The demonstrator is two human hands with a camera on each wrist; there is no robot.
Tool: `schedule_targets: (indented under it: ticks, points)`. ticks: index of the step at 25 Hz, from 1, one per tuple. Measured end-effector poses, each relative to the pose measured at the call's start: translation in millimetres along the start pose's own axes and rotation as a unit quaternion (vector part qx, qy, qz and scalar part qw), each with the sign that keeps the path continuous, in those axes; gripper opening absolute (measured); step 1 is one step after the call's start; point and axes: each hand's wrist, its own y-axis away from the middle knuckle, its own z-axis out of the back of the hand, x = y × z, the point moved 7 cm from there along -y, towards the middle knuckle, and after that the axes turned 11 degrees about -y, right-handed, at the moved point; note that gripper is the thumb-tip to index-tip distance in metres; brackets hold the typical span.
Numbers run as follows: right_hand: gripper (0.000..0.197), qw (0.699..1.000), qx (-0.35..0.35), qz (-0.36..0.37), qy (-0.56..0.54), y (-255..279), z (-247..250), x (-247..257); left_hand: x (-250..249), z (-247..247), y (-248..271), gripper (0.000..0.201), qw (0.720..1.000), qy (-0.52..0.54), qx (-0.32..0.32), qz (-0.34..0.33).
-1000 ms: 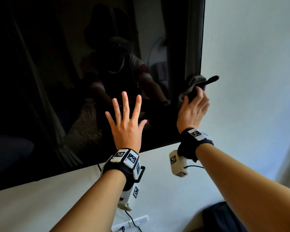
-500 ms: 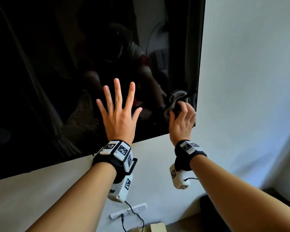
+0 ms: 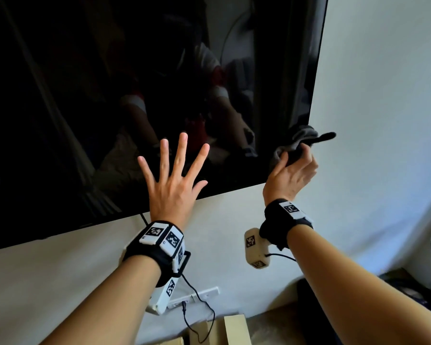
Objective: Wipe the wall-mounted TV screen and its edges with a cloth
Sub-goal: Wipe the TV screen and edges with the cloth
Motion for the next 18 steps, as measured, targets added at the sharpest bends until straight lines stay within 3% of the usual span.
schedule_targets:
  ticks: [1,4,8,9,12,13,15,17,18]
  points:
    - [0.045,1.000,-0.009,-0.018,0.002,6.1,-1.3,1.7,-1.8,0.1,0.0,0.086,1.000,0.000,-0.003,0.000]
    - [0.043,0.998,0.038,0.049,0.003,23.4,-8.6,13.3,-3.8,0.5,0.7,0.085,1.000,-0.007,-0.007,-0.003]
    - [0.043,0.994,-0.075,-0.080,0.001,12.5,0.5,2.8,-1.2,2.6,-0.8,0.085,1.000,0.005,0.004,-0.009]
    - [0.044,0.995,-0.069,-0.069,0.001,23.9,-4.2,14.5,0.0,3.8,-0.6,0.084,1.000,0.014,0.006,-0.013]
    - [0.043,0.999,0.038,0.031,-0.009,72.0,-26.4,46.7,16.6,7.7,5.2,0.085,0.999,0.022,0.003,-0.035]
    - [0.042,0.998,0.039,0.036,-0.016,70.6,-27.1,47.6,26.9,8.4,9.4,0.085,0.999,0.016,-0.001,-0.041]
    - [0.039,0.997,-0.051,-0.055,-0.026,53.8,-20.6,37.4,54.3,8.1,19.7,0.086,0.999,-0.005,-0.001,-0.052]
    - [0.040,0.974,-0.141,-0.176,-0.033,53.1,-17.5,36.0,82.6,4.6,29.9,0.087,0.998,-0.027,0.009,-0.058]
    - [0.041,0.975,-0.140,-0.169,-0.037,63.4,-23.8,48.2,97.9,1.4,34.9,0.087,0.998,-0.035,0.018,-0.052]
